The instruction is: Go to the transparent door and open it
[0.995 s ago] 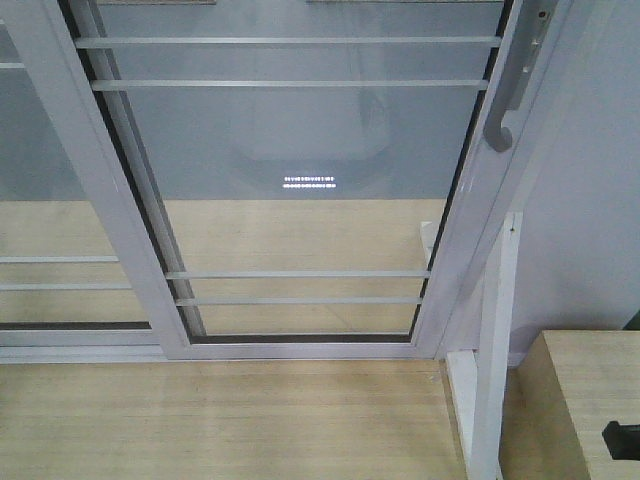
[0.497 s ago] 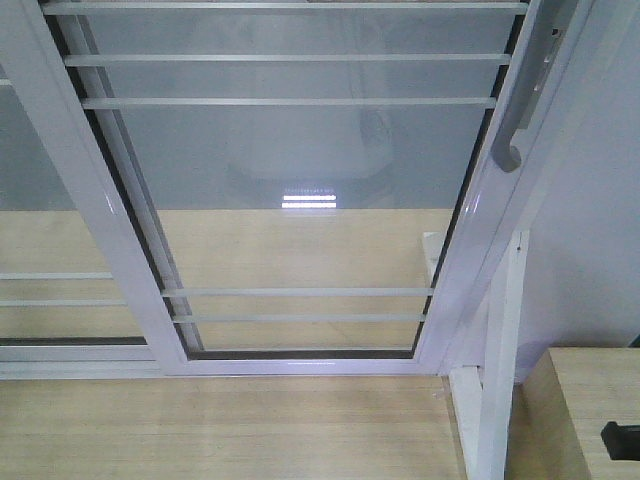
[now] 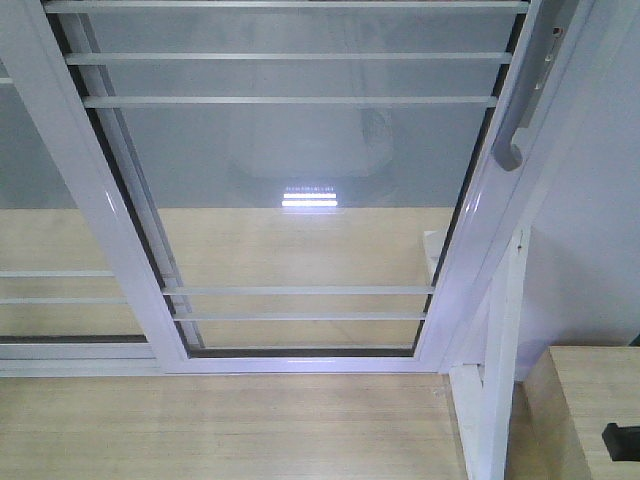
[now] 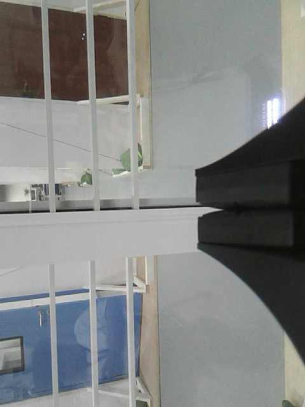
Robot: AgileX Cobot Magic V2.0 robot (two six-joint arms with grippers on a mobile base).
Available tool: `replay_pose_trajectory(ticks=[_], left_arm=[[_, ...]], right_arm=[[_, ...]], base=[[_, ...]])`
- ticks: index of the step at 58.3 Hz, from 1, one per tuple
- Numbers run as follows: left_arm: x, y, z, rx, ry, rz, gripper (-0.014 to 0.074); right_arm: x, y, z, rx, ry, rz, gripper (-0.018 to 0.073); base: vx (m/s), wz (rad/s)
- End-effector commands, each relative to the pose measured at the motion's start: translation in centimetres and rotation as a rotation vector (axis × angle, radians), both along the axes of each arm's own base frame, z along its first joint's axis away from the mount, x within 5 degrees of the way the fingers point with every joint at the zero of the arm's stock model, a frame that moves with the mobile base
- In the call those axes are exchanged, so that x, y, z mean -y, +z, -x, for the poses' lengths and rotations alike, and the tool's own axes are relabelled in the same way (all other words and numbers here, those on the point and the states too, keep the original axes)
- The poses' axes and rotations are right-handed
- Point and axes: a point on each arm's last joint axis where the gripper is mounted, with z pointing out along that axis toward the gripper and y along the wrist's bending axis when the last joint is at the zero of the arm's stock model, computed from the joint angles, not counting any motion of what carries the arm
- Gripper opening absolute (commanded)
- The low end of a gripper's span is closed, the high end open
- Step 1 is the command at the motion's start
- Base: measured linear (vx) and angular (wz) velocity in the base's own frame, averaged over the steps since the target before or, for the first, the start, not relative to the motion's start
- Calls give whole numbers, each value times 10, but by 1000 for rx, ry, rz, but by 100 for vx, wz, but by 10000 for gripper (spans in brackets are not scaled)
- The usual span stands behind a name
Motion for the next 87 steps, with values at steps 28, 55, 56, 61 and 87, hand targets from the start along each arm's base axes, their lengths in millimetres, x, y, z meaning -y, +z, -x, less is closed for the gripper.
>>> replay_pose_trajectory(ticks=[28, 55, 56, 61, 87], left_arm=[[1, 6, -1, 123, -16, 16, -6], [1, 124, 26, 379, -13, 4, -6], [1, 128, 24, 369, -12, 4, -6], [1, 153, 18, 364, -12, 6, -6], [-2, 147, -68, 14, -6, 18, 6]], right_arm=[[-2, 18, -2, 221, 18, 66, -5], [-2, 144, 21, 543, 10, 44, -4], [-2, 149, 21, 537, 8, 51, -4], [-1, 170, 13, 480, -3, 95, -4], [-1, 140, -90, 49, 19, 95, 6]], base=[[0, 0], [0, 0], [0, 0], [0, 0], [0, 0]])
